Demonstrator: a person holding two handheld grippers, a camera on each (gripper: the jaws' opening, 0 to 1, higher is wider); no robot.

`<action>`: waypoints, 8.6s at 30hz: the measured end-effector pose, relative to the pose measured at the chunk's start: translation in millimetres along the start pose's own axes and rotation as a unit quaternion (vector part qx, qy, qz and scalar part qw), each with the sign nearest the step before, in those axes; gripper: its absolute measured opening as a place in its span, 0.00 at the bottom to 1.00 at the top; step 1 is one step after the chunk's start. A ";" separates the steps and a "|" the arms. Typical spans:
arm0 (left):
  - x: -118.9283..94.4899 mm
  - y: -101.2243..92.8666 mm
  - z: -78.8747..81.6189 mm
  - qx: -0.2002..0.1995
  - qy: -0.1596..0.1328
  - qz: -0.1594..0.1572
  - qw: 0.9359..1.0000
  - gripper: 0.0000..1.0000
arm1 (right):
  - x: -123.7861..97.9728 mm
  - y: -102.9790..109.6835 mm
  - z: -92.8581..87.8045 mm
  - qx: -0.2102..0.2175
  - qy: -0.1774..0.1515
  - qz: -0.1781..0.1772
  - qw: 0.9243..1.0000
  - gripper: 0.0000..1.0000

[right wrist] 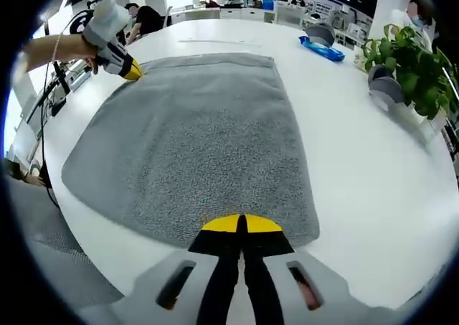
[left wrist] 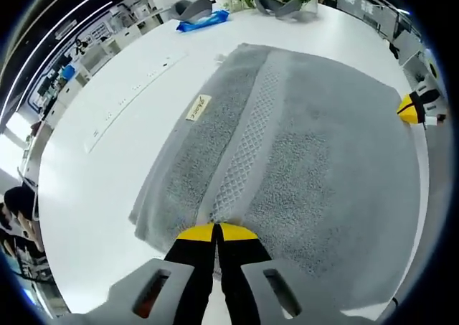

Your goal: Fold the towel on the table until its edges align and the towel forms a compact rectangular stack.

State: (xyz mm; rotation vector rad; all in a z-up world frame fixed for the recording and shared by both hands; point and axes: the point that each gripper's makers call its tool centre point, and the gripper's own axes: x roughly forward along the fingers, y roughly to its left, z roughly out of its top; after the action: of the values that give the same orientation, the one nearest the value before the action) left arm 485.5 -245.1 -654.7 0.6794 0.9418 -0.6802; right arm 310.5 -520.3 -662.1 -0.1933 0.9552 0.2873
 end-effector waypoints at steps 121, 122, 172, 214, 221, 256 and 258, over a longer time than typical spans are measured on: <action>-87.8 -184.9 -90.0 0.047 -0.093 -0.100 0.990 0.33 | -22.1 53.4 -26.3 -0.226 0.031 0.202 0.952 0.22; -88.8 -185.5 -93.4 0.026 -0.083 -0.104 0.991 0.32 | -22.2 53.8 -26.4 -0.225 0.030 0.203 0.953 0.22; -84.6 -171.6 -95.2 0.030 -0.087 -0.061 0.994 0.05 | -28.9 13.3 -41.1 -0.302 0.017 0.143 0.942 0.00; -194.8 -136.5 -35.4 -0.057 -0.157 0.025 0.986 0.05 | -128.7 9.9 19.5 -0.166 -0.083 0.108 0.977 0.00; -213.1 -129.5 -23.8 -0.066 -0.171 0.039 0.982 0.05 | -147.0 8.1 39.5 -0.162 -0.113 0.091 0.976 0.00; -204.0 -61.7 13.9 -0.136 -0.204 0.078 0.966 0.05 | -133.7 -17.5 134.7 -0.156 -0.194 -0.009 0.968 0.00; -200.3 -60.3 14.0 -0.142 -0.204 0.077 0.966 0.05 | -127.7 -19.7 135.8 -0.160 -0.192 -0.018 0.968 0.00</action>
State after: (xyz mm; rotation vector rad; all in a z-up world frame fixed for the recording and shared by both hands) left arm 361.7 -248.6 -485.5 0.3348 0.5806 -0.5073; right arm 352.6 -519.7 -479.5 -0.4339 0.5164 0.4281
